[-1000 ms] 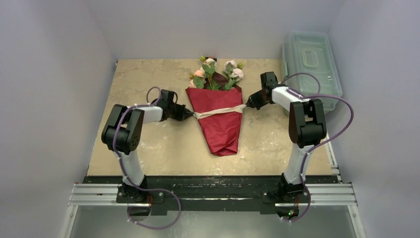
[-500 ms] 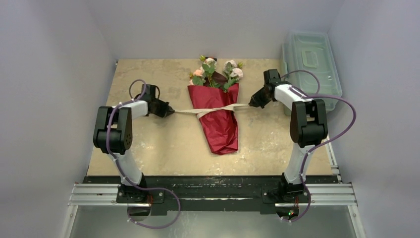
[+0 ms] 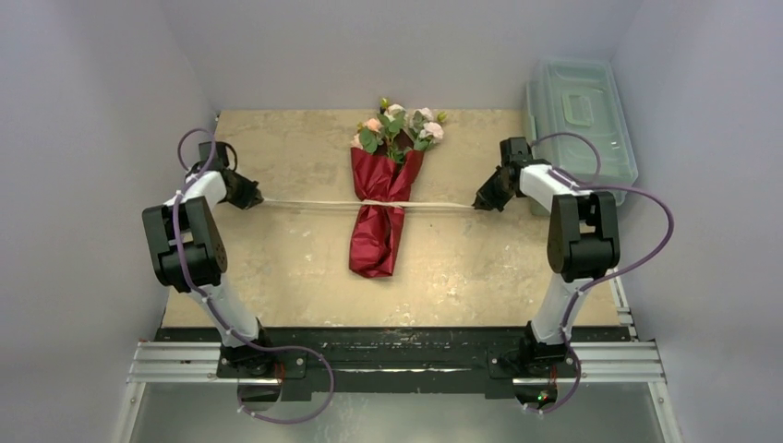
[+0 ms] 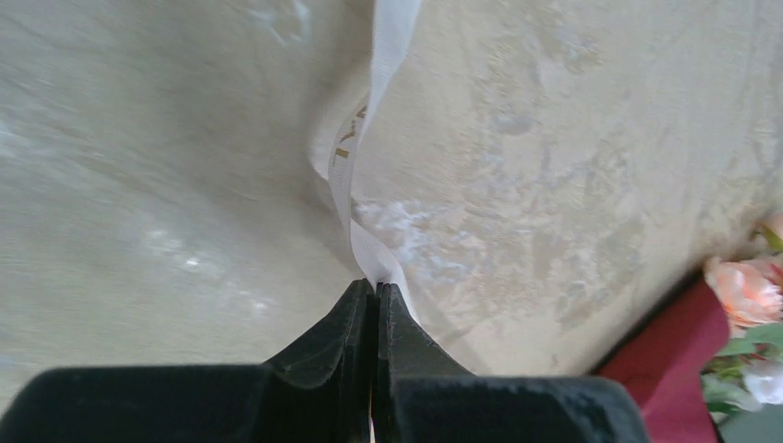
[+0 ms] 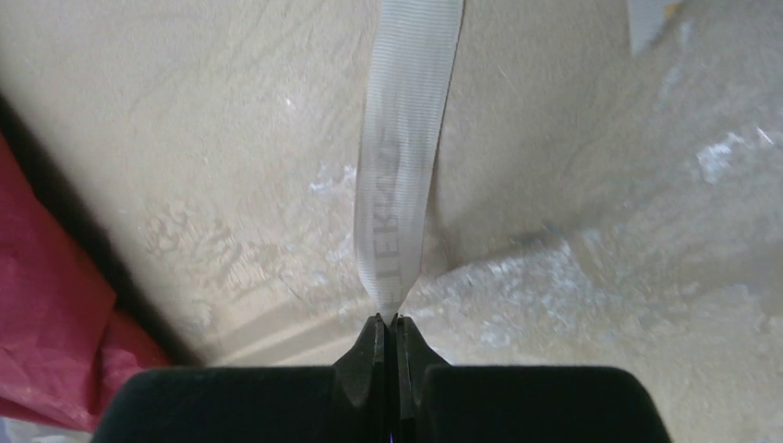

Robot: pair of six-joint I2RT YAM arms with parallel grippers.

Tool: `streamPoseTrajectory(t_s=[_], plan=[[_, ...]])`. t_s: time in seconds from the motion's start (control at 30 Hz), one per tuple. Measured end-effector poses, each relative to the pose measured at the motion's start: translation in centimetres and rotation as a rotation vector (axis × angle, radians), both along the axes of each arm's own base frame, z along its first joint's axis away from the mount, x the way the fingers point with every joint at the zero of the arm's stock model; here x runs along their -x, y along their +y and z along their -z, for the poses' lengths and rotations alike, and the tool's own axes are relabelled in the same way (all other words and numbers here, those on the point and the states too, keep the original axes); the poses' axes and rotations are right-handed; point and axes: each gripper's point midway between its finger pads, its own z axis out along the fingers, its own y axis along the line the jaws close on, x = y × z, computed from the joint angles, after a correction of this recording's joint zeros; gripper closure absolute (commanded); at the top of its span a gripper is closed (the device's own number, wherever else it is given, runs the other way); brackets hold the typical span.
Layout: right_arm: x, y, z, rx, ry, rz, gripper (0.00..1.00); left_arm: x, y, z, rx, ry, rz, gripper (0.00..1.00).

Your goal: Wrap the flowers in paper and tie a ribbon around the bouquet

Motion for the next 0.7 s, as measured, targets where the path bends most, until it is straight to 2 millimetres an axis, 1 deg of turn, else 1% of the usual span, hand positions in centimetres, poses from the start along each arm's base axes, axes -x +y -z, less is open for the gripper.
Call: streamPoseTrajectory(t_s=[0.13, 0.27, 0.4, 0.5, 0.7], plan=[[1.7, -0.7, -0.7, 0.015, -0.011, -0.022, 1.00, 1.7, 2.6, 0.5, -0.054, 0.059, 0.005, 1.00], [3.6, -2.0, -0.8, 0.029, -0.017, -0.033, 1.00, 2.7, 4.1, 0.9, -0.095, 0.117, 0.032, 1.00], [5.1, -3.3, -0.5, 0.024, -0.029, -0.026, 1.00, 4.0, 5.0, 1.3, -0.088, 0.160, 0.024, 1.00], [5.7, -4.4, -0.6, 0.000, -0.053, -0.011, 1.00, 4.8, 5.3, 1.6, -0.080, 0.190, 0.019, 1.00], [6.6, -5.0, -1.4, -0.092, -0.119, -0.040, 1.00, 5.8, 5.6, 2.2, -0.052, 0.230, 0.006, 1.00]])
